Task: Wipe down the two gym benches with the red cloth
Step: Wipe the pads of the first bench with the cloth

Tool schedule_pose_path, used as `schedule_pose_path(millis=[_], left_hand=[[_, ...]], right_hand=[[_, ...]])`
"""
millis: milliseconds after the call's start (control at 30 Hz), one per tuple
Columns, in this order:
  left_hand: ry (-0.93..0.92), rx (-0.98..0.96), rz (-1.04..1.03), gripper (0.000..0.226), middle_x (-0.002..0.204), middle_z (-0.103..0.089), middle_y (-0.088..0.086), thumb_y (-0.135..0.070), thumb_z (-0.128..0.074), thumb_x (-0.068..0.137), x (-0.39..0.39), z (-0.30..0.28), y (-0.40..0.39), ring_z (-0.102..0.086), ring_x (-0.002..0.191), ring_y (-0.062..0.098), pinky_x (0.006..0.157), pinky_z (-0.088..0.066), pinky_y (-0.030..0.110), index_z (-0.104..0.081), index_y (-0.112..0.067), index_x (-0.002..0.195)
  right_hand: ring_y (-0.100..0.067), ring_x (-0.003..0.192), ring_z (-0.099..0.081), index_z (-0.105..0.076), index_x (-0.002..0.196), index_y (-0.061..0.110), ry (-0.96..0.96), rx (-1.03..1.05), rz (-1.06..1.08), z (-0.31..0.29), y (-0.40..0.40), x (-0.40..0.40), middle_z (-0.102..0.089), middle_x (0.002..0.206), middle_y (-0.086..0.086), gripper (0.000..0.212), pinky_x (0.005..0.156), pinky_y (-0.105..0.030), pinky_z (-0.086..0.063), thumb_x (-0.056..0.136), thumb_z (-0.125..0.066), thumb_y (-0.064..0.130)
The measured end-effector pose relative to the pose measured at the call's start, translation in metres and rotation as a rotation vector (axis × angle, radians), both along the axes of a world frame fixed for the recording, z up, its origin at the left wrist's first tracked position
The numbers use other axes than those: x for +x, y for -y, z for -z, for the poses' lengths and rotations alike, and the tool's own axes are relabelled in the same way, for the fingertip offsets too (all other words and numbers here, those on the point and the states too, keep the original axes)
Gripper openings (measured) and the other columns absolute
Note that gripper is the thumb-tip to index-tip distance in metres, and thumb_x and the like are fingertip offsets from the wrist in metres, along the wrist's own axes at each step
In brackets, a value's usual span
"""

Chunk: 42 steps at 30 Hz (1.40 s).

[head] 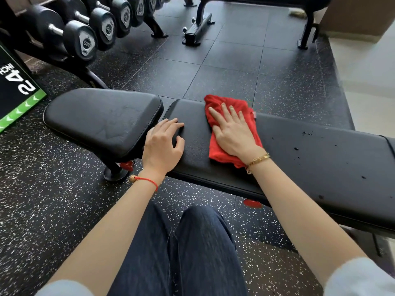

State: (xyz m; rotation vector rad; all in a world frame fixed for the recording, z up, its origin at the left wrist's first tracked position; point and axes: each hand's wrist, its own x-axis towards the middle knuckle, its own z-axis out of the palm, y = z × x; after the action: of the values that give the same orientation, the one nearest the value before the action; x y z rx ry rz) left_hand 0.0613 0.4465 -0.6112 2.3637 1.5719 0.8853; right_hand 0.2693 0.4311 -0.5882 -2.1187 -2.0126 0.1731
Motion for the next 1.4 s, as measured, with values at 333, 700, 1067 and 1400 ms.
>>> schedule_pose_path(millis=[333,700,1067,1400], left_hand=[[0.014,-0.025,0.019,0.04,0.14,-0.058,-0.003,-0.019,-0.052,0.089,-0.004,0.001,-0.001,-0.044,0.137,0.017,0.114,-0.035,0.041,-0.063,-0.022,0.128],[0.013,-0.003,-0.01,0.038,0.135,-0.061,-0.003,-0.018,-0.055,0.086,0.0,-0.001,-0.001,-0.048,0.133,0.017,0.11,-0.039,0.04,-0.066,-0.021,0.122],[0.009,-0.018,0.005,0.038,0.137,-0.06,-0.004,-0.019,-0.053,0.088,-0.002,-0.001,-0.001,-0.046,0.135,0.015,0.112,-0.038,0.041,-0.064,-0.022,0.124],[0.011,-0.012,-0.001,0.038,0.136,-0.06,-0.002,-0.015,-0.055,0.086,-0.001,-0.002,0.0,-0.047,0.134,0.018,0.11,-0.038,0.041,-0.065,-0.02,0.123]], right_hand=[[-0.018,0.151,-0.005,-0.017,0.153,0.039,-0.038,0.016,-0.151,0.002,0.062,0.031,-0.01,0.163,0.002,0.056,0.123,-0.036,0.001,0.101,-0.036,0.032],[-0.026,0.151,-0.004,-0.015,0.155,0.034,-0.005,0.0,-0.091,0.002,0.006,-0.01,-0.006,0.164,-0.007,0.058,0.122,-0.042,0.003,0.1,-0.035,0.033],[-0.02,0.151,-0.005,-0.016,0.154,0.037,-0.017,-0.004,-0.08,-0.001,0.061,0.042,-0.009,0.164,0.0,0.057,0.123,-0.037,0.0,0.101,-0.036,0.031],[-0.024,0.151,-0.002,-0.015,0.154,0.036,-0.014,0.006,-0.152,0.002,0.029,-0.025,-0.006,0.164,-0.003,0.058,0.122,-0.041,0.003,0.1,-0.035,0.032]])
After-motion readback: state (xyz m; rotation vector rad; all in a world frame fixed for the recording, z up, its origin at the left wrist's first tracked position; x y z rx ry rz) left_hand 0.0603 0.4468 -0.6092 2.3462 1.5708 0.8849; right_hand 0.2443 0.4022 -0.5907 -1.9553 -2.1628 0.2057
